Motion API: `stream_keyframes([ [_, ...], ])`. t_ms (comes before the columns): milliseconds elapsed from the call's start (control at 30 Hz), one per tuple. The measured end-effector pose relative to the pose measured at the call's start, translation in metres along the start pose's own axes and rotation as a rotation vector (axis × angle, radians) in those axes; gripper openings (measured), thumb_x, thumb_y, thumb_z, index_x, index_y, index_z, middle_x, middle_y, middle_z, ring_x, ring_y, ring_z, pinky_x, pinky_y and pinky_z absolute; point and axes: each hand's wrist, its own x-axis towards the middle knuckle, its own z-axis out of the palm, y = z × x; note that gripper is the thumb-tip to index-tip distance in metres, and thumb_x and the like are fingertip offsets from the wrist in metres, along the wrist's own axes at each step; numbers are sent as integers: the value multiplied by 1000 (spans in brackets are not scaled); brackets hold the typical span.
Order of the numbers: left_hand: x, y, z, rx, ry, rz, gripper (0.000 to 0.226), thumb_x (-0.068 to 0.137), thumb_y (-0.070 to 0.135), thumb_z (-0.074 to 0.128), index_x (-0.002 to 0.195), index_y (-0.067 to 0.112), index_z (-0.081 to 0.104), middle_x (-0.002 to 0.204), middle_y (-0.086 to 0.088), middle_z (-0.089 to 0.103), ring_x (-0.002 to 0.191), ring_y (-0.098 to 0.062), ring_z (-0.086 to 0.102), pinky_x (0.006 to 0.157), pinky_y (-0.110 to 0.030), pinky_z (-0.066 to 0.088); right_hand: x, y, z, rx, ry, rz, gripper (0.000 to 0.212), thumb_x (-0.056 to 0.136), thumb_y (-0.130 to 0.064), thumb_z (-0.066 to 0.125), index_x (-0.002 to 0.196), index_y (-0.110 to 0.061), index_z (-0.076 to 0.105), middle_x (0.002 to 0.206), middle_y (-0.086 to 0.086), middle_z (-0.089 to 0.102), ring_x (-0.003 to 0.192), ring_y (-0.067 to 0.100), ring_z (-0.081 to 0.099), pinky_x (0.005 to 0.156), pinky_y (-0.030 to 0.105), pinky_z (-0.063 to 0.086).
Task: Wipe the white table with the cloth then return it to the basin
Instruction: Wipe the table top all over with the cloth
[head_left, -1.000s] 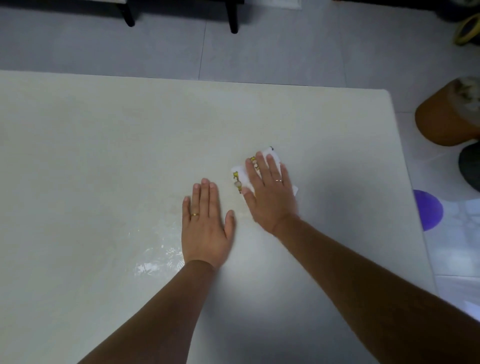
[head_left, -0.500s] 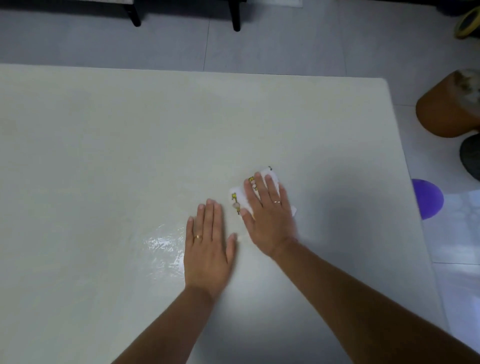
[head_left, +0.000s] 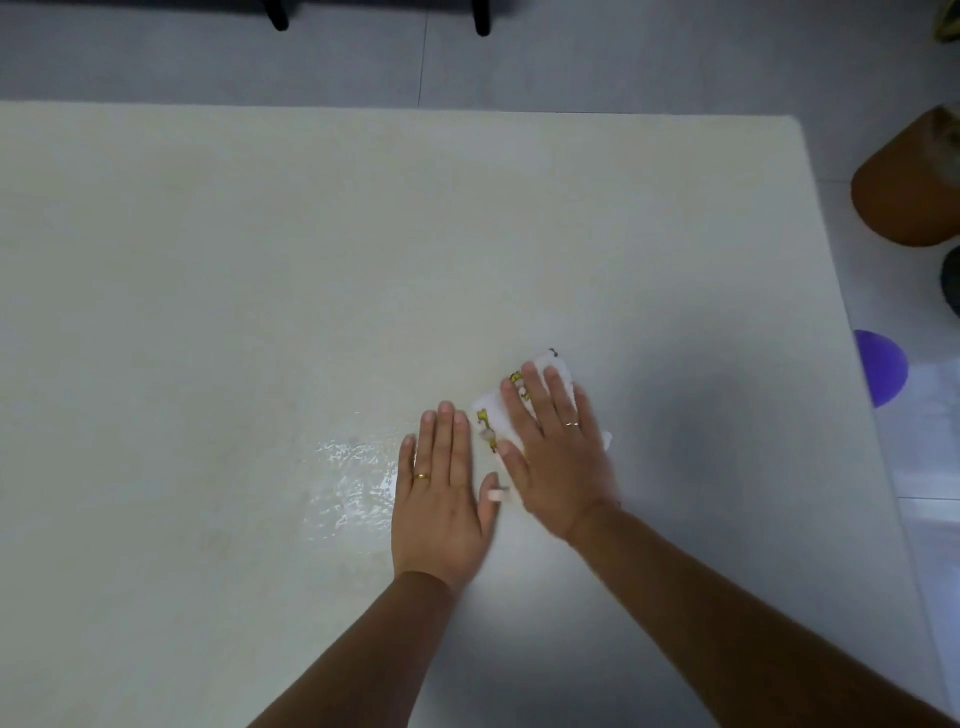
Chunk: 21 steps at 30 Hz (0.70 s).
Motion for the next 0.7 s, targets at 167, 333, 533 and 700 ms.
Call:
stream_keyframes([
  [167,0,1,0,-15,9,-7,66,94,39,30,151,6,21,159,-11,17,148,-24,10,119,-42,9,-19,50,-2,102,40,211,61,92,-43,29,147,-17,29,156,9,22,144,30,18,115,48,18],
  [333,0,-1,1,1,7,2,67,94,39,26,151,5,20,159,-13,16,148,-25,8,120,-41,4,-35,-27,10,116,66,512,63,92,-43,24,149,-15,21,157,13,15,146,32,4,117,48,8],
  [533,1,1,-2,-38,27,-5,67,90,33,22,151,4,19,159,-12,15,148,-24,9,120,-41,3,-75,9,14,-1,39,17,58,93,-40,32,147,-19,28,156,7,20,145,28,17,114,49,25],
  [700,1,0,4,-21,49,-14,68,89,33,21,152,6,15,160,-10,12,149,-22,7,121,-38,-2,-88,11,15,154,84,506,62,91,-43,23,148,-19,23,158,9,15,146,29,6,117,44,10],
])
